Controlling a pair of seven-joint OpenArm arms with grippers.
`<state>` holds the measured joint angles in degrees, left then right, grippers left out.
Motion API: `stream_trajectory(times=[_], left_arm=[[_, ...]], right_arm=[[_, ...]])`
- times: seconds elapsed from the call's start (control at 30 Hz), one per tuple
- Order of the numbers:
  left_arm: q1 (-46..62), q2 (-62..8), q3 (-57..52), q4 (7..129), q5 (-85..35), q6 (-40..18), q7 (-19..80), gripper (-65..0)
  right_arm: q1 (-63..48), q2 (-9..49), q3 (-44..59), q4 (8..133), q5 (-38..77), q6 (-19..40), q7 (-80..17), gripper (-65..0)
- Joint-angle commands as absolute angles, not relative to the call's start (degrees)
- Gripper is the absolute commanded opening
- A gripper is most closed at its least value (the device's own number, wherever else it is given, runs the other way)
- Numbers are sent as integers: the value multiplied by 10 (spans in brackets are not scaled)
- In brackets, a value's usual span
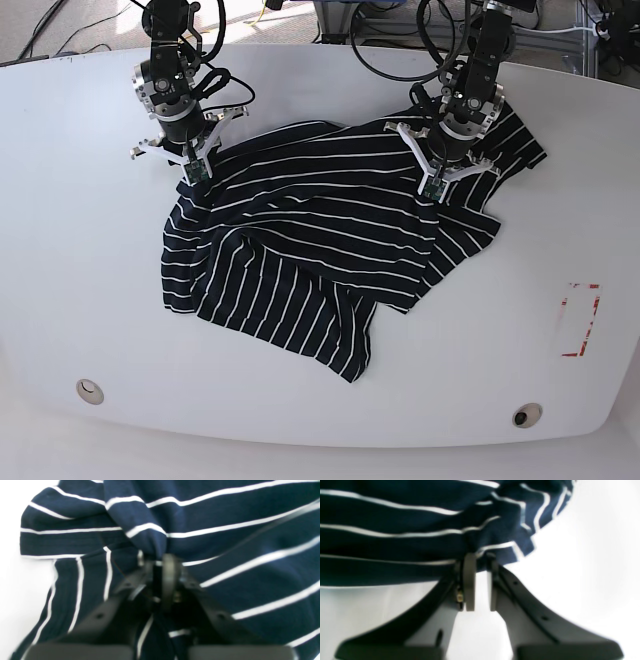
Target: Layout the t-shirt on the table in an organized manner, then fold the t-shirt properly
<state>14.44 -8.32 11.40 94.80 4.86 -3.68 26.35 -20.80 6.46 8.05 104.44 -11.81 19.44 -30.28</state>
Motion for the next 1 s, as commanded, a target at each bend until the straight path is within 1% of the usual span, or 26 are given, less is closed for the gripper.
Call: stream_trajectory(times=[0.0, 0.03, 0.1, 0.23, 0.3, 0.43, 0.63, 0.7, 0.97], left_arm=[[144, -90, 110, 971, 52, -30, 265, -638], [146, -92, 109, 978, 55, -27, 262, -628], [147, -93, 110, 991, 55, -26, 261, -577], [148, -96, 111, 1019, 58, -25, 255, -456], [149, -104, 115, 1043, 59, -22, 254, -417], [150, -117, 119, 1068, 62, -21, 249, -362], [149, -148, 126, 1091, 64, -21, 246, -331], [152, -153, 124, 1095, 71, -21, 235, -309], [160, -144, 89, 1098, 64, -27, 228, -296]], right_arm=[[-215, 72, 82, 1074, -113, 187, -302, -531], [-219, 72, 82, 1078, -110, 187, -307, -525], [-225, 72, 83, 1089, -111, 186, -311, -519], [-233, 72, 90, 1101, -115, 185, -318, -513], [-238, 69, 97, 1102, -118, 175, -313, -498], [-245, 65, 111, 1112, -116, 173, -316, -506], [-265, 55, 132, 1146, -112, 171, -317, -537], [-265, 54, 150, 1157, -114, 171, -314, -548], [-270, 37, 198, 1171, -113, 168, -315, -595]])
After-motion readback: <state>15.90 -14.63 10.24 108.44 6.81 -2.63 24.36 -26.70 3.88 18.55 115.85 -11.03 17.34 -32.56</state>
